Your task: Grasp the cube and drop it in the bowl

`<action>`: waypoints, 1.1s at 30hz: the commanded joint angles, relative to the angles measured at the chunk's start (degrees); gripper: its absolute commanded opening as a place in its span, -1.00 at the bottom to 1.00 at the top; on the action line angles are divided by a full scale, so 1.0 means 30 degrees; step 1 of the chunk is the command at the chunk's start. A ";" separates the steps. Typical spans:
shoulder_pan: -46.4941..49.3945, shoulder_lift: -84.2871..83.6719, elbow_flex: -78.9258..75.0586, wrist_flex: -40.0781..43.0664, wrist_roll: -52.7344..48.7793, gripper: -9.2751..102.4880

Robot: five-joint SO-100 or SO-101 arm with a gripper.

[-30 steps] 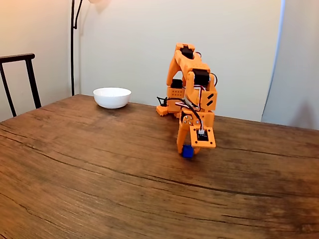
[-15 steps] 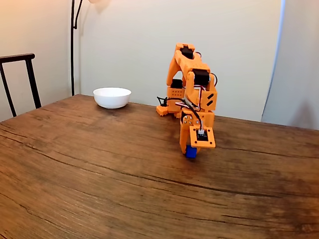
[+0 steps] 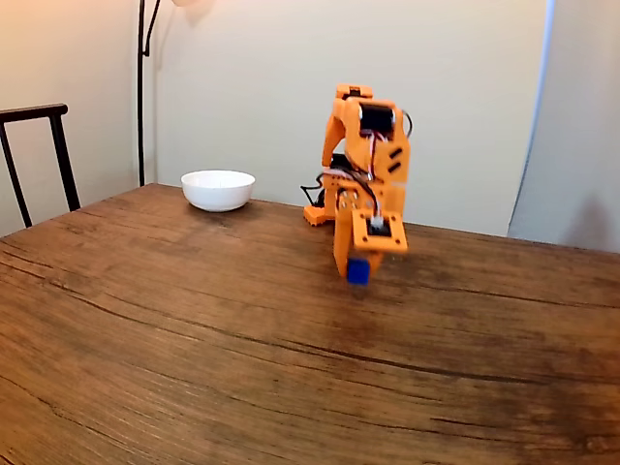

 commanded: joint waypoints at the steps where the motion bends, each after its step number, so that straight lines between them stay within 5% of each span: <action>1: 0.0527 0.0410 -0.2197 0.2461 0.0938 -0.68; 12: 0.3018 0.0439 -0.7266 0.8467 0.3398 -0.68; 17: 0.4424 0.1816 -0.7207 0.8525 0.4688 -0.68; 33: 1.0928 1.3828 0.4160 0.8408 0.6650 -0.68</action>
